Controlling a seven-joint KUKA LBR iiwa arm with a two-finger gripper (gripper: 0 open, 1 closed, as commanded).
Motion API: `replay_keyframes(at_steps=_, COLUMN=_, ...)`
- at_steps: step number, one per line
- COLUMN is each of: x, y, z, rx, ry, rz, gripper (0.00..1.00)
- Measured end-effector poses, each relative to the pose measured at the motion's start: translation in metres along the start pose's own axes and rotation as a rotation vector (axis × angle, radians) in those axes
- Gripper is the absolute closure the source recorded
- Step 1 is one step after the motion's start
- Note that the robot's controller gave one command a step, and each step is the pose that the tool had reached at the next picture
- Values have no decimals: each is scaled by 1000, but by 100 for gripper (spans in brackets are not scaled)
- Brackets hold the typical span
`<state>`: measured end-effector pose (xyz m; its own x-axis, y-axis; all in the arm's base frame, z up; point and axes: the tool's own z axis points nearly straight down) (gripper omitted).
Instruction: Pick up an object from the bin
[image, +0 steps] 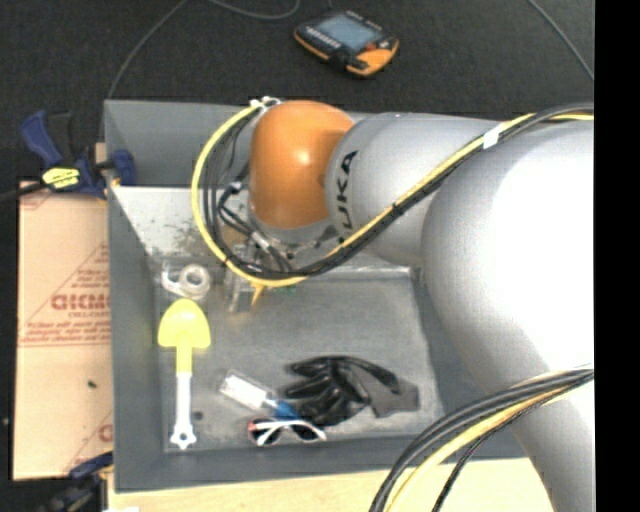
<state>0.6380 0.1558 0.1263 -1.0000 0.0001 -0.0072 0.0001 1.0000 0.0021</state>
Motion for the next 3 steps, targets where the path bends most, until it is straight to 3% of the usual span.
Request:
replay_keyframes(at_steps=1, x=-15, y=1, z=-2, rx=-2, ry=-3, rz=38, gripper=0)
replay_keyframes(at_steps=2, x=-17, y=1, z=-2, rx=-2, ry=-3, rz=44, gripper=0)
replay_keyframes(at_steps=3, x=3, y=-74, z=-90, rx=0, ry=-3, rz=39, gripper=0)
